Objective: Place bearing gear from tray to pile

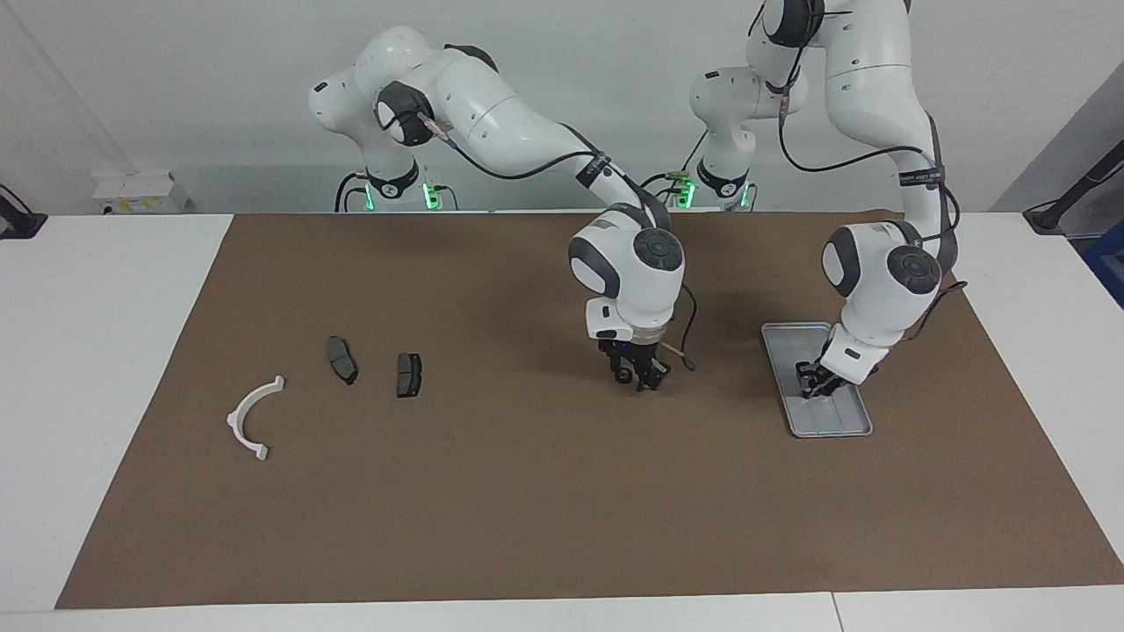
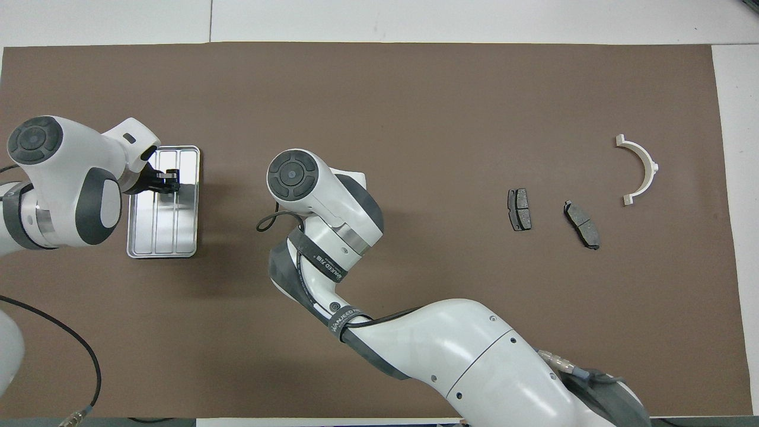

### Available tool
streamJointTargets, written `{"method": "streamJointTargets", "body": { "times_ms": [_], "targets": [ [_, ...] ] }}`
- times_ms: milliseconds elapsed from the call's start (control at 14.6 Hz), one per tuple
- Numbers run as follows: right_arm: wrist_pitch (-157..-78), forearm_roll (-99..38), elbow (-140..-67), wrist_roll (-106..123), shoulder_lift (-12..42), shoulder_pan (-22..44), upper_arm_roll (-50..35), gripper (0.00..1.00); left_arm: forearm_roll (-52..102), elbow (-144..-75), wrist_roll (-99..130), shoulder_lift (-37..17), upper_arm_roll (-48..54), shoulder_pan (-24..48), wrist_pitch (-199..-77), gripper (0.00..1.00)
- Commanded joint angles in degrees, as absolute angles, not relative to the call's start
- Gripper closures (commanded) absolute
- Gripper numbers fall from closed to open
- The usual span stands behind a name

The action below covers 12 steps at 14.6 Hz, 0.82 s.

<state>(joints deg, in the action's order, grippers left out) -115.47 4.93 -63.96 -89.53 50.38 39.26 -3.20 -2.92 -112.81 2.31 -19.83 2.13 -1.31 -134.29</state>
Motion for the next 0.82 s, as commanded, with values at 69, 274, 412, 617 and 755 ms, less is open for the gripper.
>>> {"method": "streamJointTargets", "body": {
  "times_ms": [69, 274, 412, 617, 755],
  "targets": [
    [-117.42, 4.57, -66.36, -89.65, 50.45, 38.06, -3.69, 0.43, -3.16, -115.31, 2.72, -18.37, 2.11, -1.49, -135.53, 0.83],
    [-117.51, 4.57, -66.36, -89.47, 50.45, 37.62, -3.69, 0.55, -3.08, -114.96, 2.72, -18.28, 2.20, -1.67, -135.18, 0.93],
    [-117.51, 4.57, -66.36, -89.04, 50.45, 37.53, -3.69, 0.62, -1.85, -114.09, 2.64, -18.37, 2.20, -1.76, -133.95, 0.94],
    [-117.95, 2.64, -66.36, -88.33, 50.45, 37.27, -3.69, 0.78, -1.76, -111.10, 2.72, -18.46, 2.20, -1.67, -130.00, 0.94],
    [-117.95, 2.64, -66.36, -88.16, 50.45, 37.27, -3.69, 0.80, -1.76, -109.78, 2.72, -18.28, 2.20, -1.76, -127.98, 0.94]
  ]
}}
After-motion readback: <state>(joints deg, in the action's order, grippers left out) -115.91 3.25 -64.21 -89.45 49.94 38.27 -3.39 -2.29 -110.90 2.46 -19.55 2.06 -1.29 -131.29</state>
